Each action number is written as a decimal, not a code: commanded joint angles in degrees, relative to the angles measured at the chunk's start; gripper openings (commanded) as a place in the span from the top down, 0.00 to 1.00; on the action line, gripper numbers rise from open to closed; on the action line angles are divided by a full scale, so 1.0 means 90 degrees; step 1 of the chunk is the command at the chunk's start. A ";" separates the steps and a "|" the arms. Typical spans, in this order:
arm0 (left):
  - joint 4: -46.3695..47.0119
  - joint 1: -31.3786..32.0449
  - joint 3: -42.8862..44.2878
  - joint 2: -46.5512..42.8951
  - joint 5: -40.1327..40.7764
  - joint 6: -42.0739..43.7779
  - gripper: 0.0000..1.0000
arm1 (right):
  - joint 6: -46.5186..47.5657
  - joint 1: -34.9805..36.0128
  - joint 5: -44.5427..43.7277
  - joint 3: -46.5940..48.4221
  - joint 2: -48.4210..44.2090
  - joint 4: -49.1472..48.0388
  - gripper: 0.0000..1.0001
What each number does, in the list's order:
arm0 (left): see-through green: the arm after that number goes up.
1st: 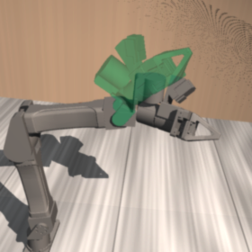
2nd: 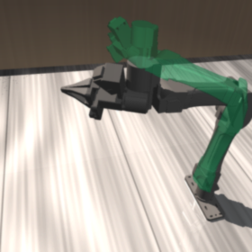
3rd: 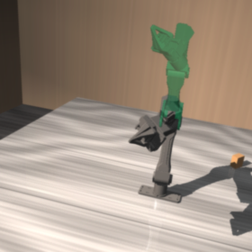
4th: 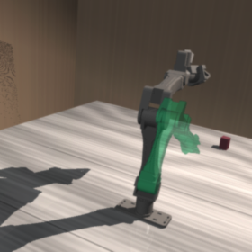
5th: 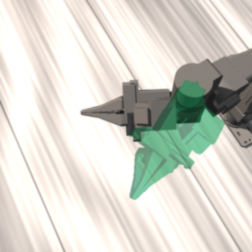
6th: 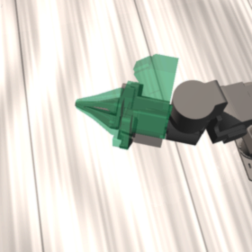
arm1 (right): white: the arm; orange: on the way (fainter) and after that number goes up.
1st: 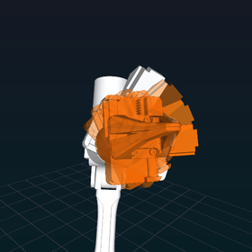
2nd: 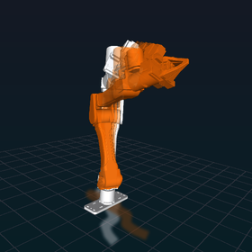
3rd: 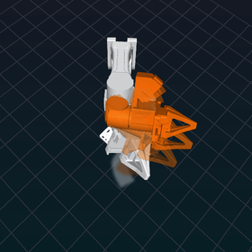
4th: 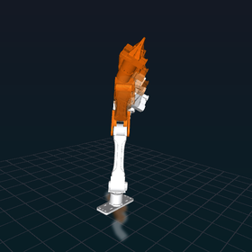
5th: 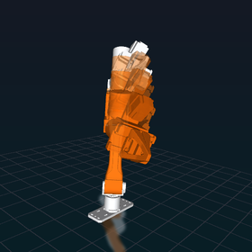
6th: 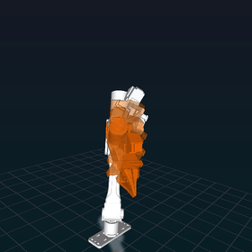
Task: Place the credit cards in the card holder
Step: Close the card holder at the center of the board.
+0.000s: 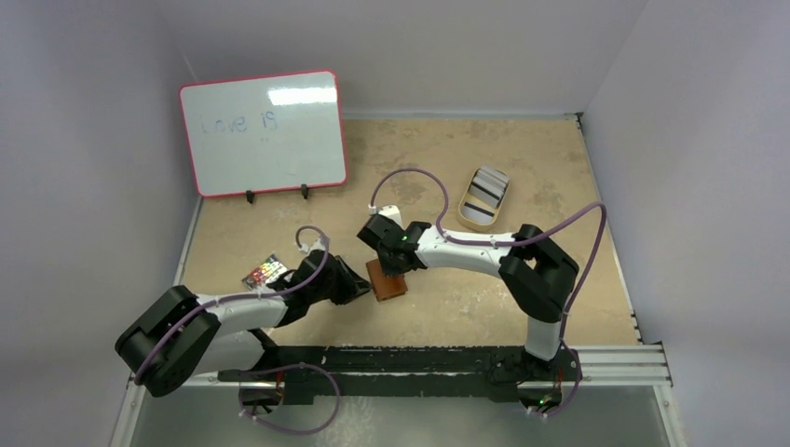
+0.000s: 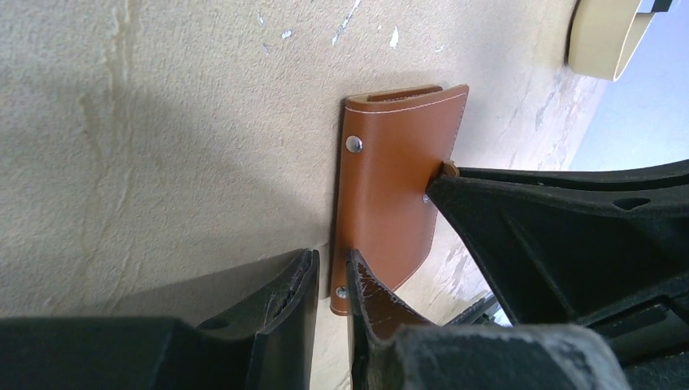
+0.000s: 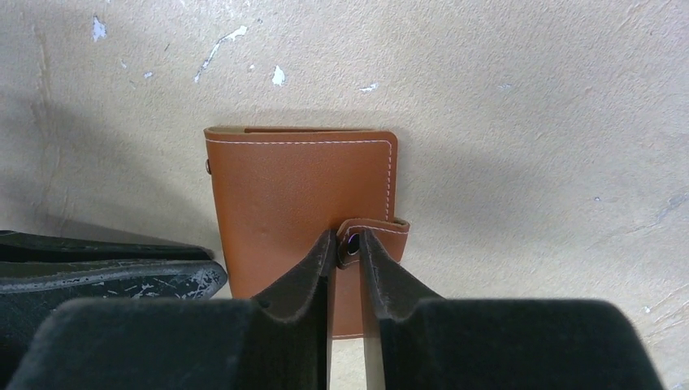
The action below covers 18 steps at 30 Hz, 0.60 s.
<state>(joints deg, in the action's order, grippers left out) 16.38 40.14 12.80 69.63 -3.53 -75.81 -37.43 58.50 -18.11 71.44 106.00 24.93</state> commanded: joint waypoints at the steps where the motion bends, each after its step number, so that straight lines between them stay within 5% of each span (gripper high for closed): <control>1: 0.0094 -0.0044 0.0229 0.0052 0.0138 0.0222 0.82 | 0.0027 0.0077 0.0117 0.0039 -0.0318 -0.0085 0.85; 18: 0.0045 -0.0094 0.0473 0.0499 0.0170 0.0455 0.82 | 0.0043 0.0133 0.0376 -0.0161 -0.0410 -0.0181 0.90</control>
<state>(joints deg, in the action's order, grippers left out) 16.25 39.75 15.55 73.03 -3.44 -73.84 -37.23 58.89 -16.78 70.70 104.81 24.08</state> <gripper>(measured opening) 0.182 0.100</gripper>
